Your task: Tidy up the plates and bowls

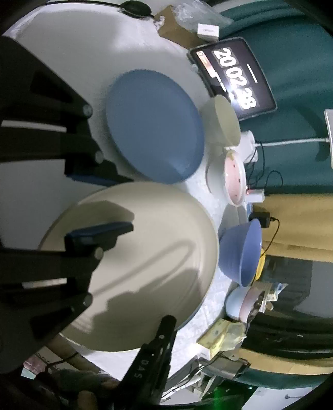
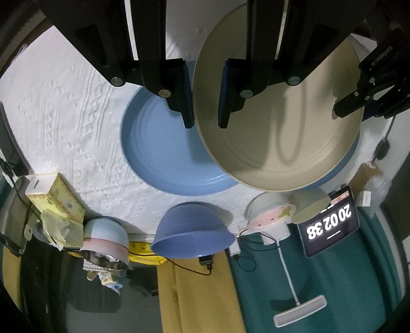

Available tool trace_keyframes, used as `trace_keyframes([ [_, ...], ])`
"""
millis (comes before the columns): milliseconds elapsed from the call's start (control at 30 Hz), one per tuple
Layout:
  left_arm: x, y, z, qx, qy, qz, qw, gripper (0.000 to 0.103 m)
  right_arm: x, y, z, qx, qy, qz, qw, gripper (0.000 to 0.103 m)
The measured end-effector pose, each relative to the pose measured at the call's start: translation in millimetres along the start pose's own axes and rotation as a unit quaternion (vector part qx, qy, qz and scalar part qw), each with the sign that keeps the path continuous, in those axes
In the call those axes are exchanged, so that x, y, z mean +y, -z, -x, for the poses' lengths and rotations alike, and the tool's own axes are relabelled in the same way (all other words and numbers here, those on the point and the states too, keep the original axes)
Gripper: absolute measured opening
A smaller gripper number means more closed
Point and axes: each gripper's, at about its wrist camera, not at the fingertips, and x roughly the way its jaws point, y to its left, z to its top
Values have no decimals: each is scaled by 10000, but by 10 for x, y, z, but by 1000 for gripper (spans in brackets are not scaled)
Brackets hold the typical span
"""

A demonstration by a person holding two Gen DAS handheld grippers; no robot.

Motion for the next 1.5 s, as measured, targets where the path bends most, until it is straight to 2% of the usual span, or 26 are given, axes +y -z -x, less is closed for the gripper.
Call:
trace_keyframes([
  [1067, -527, -470, -722, 348, 71, -314, 9989, 28, -744, -317, -471, 167, 164, -413, 9989, 21],
  [1500, -572, -577, -1024, 487, -144, -506, 9974, 33, -815, -375, -531, 75, 207, -421, 9989, 21],
])
